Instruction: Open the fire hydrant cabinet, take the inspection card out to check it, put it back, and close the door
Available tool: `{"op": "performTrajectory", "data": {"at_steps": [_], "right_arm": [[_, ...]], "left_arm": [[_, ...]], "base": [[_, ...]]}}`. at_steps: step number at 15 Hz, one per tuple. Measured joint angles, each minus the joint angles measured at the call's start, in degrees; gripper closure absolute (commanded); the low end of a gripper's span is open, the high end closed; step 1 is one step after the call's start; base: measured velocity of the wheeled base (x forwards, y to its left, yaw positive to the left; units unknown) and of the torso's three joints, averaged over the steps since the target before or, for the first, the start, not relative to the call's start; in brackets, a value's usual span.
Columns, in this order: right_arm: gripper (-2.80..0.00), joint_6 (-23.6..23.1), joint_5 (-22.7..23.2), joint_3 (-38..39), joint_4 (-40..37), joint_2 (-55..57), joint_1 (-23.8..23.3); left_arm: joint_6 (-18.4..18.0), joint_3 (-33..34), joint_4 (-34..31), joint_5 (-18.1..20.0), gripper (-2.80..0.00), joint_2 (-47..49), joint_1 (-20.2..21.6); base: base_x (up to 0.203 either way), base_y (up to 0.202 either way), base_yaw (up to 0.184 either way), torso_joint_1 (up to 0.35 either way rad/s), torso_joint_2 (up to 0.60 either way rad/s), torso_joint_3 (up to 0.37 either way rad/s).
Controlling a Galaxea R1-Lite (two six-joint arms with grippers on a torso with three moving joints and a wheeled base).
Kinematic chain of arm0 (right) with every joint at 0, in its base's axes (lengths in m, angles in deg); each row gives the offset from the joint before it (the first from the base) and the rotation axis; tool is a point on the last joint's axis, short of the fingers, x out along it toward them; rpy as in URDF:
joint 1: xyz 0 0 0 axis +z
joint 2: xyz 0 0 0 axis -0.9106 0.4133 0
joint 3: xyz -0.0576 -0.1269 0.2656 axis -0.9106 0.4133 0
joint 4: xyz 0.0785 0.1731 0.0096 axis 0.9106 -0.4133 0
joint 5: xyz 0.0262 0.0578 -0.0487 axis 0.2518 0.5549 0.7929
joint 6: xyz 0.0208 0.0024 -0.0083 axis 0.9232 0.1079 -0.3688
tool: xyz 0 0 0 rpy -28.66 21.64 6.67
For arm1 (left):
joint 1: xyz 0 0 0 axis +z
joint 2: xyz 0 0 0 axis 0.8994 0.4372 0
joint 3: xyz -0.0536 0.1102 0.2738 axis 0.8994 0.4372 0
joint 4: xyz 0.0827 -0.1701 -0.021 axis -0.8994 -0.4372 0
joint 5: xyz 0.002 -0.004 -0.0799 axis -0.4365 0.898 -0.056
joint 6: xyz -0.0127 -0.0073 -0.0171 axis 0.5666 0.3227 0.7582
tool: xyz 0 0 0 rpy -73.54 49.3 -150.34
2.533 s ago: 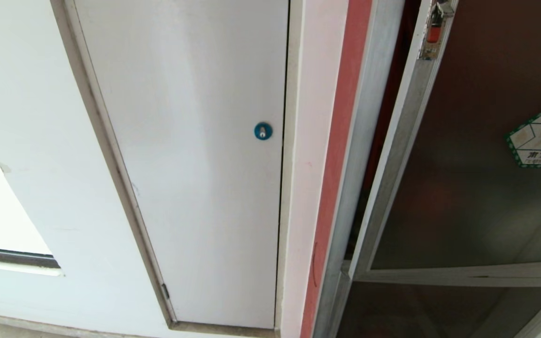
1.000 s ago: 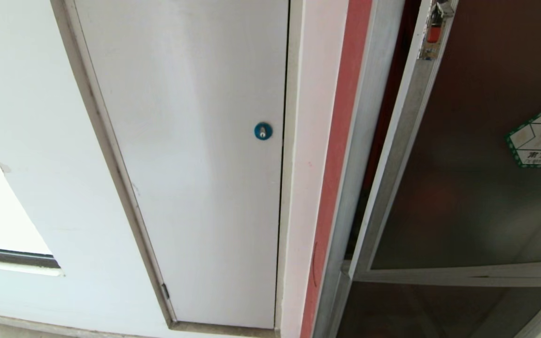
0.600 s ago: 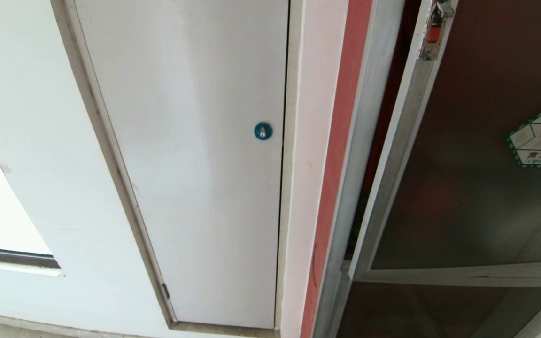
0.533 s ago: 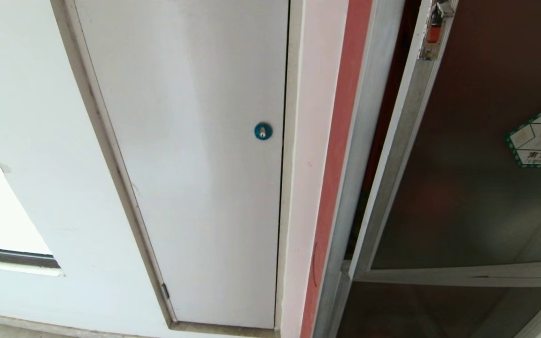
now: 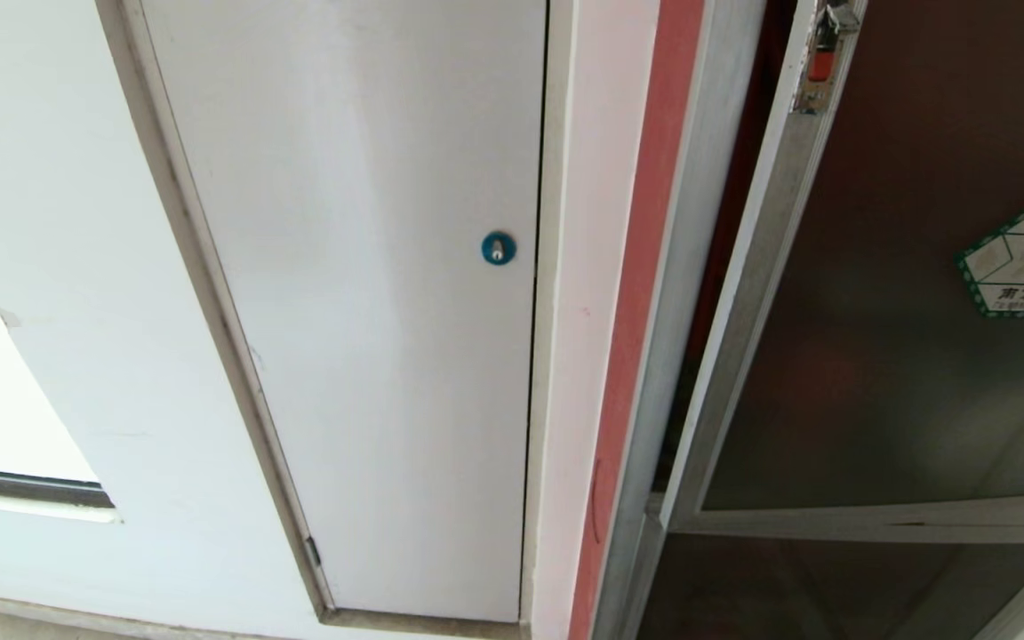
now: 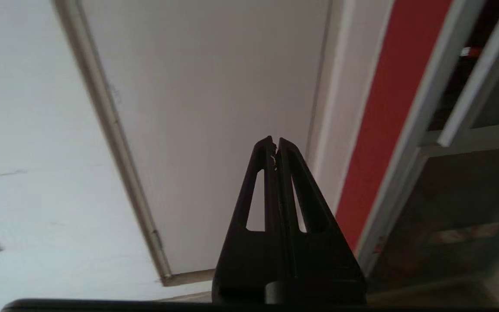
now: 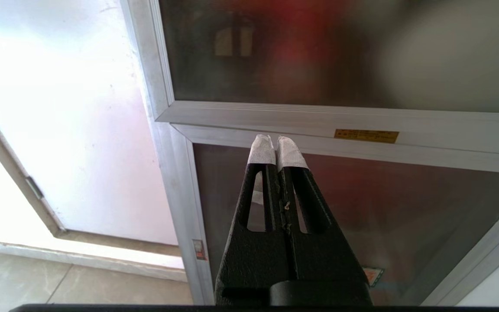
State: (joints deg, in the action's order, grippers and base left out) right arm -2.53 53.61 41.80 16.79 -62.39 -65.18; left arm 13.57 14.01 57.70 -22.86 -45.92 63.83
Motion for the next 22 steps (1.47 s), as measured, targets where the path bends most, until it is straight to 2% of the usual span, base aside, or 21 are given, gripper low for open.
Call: {"op": "performTrajectory", "data": {"at_steps": [2,4,6,7,13,18,22], "right_arm": [[0.00,0.0,0.0,0.0,0.0,0.0,0.0],[0.00,0.0,0.0,0.0,0.0,0.0,0.0],[0.00,0.0,0.0,0.0,0.0,0.0,0.0],[0.00,0.0,0.0,0.0,0.0,0.0,0.0],[0.00,0.0,0.0,0.0,0.0,0.0,0.0],[0.00,0.0,0.0,0.0,0.0,0.0,0.0],[0.00,0.0,0.0,0.0,0.0,0.0,0.0]], "left_arm": [[1.3,-6.2,0.0,8.4,0.00,9.7,-0.7],[2.1,-11.7,0.1,16.8,0.00,19.7,-3.0],[2.6,-17.6,0.2,22.6,0.00,29.6,-7.9],[2.7,-20.6,0.4,24.2,0.00,34.6,-11.0],[4.0,-34.5,10.3,26.0,0.00,60.3,-26.2],[4.3,-47.4,11.9,25.7,0.00,76.6,-30.9],[4.3,-56.9,12.0,24.5,0.00,86.2,-34.5]], "base": [[0.000,0.000,0.000,0.000,0.00,0.000],[0.000,0.000,0.000,0.000,0.00,0.000],[0.000,0.000,0.000,0.000,0.00,0.000],[0.000,0.000,0.000,0.000,0.00,0.000],[0.000,0.000,0.000,0.000,0.00,0.000],[0.000,0.000,0.000,0.000,0.00,0.000],[0.000,0.000,0.000,0.000,0.00,0.000]]}}
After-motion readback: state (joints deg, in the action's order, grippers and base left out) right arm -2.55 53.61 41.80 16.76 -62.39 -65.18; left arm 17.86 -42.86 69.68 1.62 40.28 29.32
